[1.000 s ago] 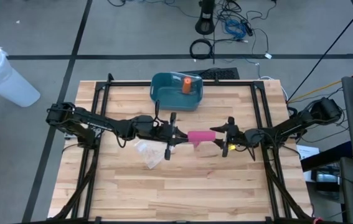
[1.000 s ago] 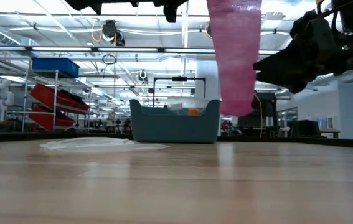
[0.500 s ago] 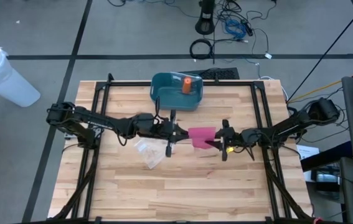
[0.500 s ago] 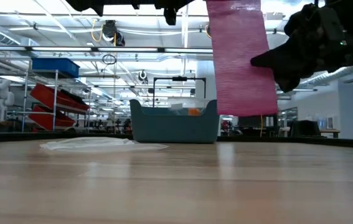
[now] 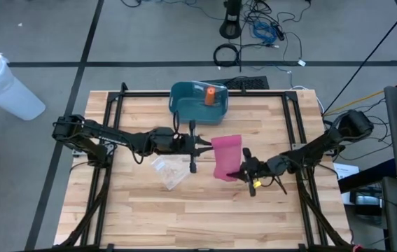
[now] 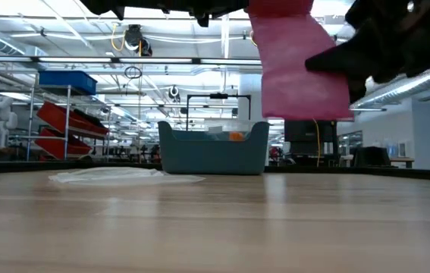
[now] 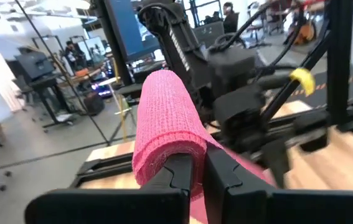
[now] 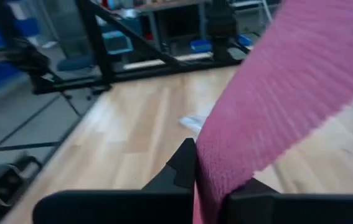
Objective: Roll bandage
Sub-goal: Roll the pink bandage
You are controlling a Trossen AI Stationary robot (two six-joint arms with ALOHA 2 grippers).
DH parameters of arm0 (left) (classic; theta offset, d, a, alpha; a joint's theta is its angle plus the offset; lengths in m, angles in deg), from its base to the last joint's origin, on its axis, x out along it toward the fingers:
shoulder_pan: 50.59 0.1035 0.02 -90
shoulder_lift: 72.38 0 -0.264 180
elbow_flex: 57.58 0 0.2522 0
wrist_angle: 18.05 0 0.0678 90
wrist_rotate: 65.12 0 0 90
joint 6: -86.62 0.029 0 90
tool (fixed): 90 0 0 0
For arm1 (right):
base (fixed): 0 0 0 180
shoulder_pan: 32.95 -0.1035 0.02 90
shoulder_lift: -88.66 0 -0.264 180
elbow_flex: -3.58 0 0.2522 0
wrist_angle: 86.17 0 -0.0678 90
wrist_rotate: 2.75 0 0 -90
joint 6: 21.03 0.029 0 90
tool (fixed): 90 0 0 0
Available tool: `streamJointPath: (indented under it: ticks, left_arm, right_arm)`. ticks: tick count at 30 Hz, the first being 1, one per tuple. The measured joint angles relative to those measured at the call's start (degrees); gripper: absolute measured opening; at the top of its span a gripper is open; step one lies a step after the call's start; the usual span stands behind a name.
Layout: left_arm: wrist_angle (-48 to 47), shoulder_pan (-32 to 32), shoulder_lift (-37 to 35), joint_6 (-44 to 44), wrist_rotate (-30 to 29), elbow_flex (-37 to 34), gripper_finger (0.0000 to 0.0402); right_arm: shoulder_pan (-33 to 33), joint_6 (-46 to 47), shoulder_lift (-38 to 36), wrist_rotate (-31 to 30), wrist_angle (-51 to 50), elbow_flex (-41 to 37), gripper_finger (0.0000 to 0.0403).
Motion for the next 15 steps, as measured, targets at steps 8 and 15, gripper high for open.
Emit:
streamJointPath:
  ticks: [8,15]
  left_arm:
    - [-3.18,0.0,0.0,6.5,-0.31,0.0,0.0012]
    - [-6.19,-0.02,0.0,6.59,1.65,0.0,0.0012]
  right_arm:
    - [-4.55,-0.77,0.08,1.92,-0.4,5.94,0.0]
    - [-5.02,-5.95,0.0,2.61,-0.49,10.59,0.0]
